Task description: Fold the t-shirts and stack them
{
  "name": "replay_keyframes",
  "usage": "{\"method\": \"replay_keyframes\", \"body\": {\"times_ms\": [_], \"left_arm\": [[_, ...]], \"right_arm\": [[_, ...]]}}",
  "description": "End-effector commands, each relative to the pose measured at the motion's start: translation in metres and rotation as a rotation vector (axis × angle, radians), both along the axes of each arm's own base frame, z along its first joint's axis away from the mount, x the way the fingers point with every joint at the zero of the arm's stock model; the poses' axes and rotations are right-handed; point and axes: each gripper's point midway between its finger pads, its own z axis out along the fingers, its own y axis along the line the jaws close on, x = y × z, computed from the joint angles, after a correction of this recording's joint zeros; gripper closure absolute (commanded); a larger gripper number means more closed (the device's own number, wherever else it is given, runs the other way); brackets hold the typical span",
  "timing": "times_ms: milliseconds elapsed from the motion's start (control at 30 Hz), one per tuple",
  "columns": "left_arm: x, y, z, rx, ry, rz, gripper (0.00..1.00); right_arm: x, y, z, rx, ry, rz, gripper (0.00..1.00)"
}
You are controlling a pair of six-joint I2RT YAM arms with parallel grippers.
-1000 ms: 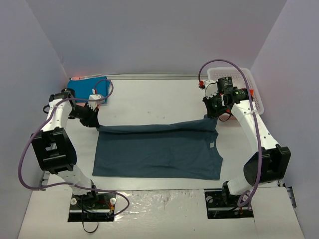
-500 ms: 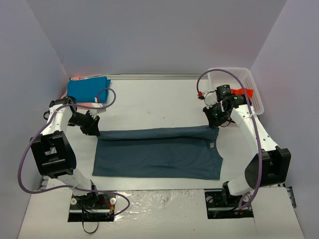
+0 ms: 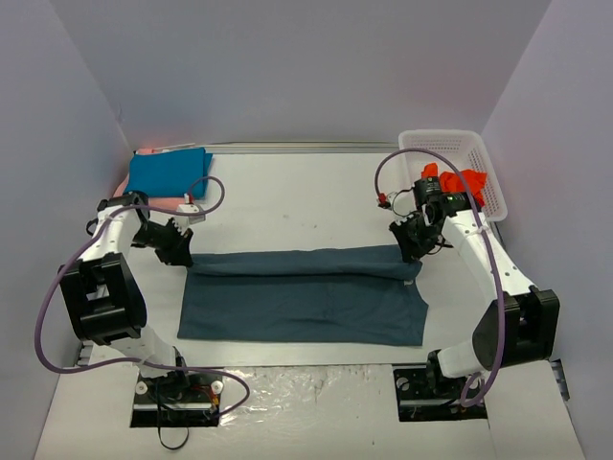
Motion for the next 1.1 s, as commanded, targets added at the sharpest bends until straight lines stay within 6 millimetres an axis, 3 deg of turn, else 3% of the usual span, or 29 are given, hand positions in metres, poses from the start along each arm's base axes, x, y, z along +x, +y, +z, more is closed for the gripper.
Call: {"method": "replay_keyframes", "body": {"times_ms": [0,200,500,833,1067], "left_arm": [[0.003,0.004,0.01,0.019,-0.065,-0.009,0.98],[-0.003,0.004,0.0,0.019,-0.036,-0.024,0.98],[-0.031,-0.008,-0.002,-0.047,0.029,-0.163,0.91],[-0.06,-0.019,0.0,-0.13,0.118,-0.28,0.9],[-0.059,-0.022,0.006,-0.153,0.104,-0.257,0.9]], "right_arm": [[-0.022,0.0,-0.005,-0.007,0.066,0.043,1.0],[-0.037,0.003,-0.023,-0.002,0.141,0.07,0.97],[-0.054,0.012,-0.035,0.016,0.218,0.123,0.69],[-0.045,0.016,-0.037,0.031,0.232,0.152,0.65],[-0.023,0.039,-0.053,0.119,0.286,0.215,0.65]]}}
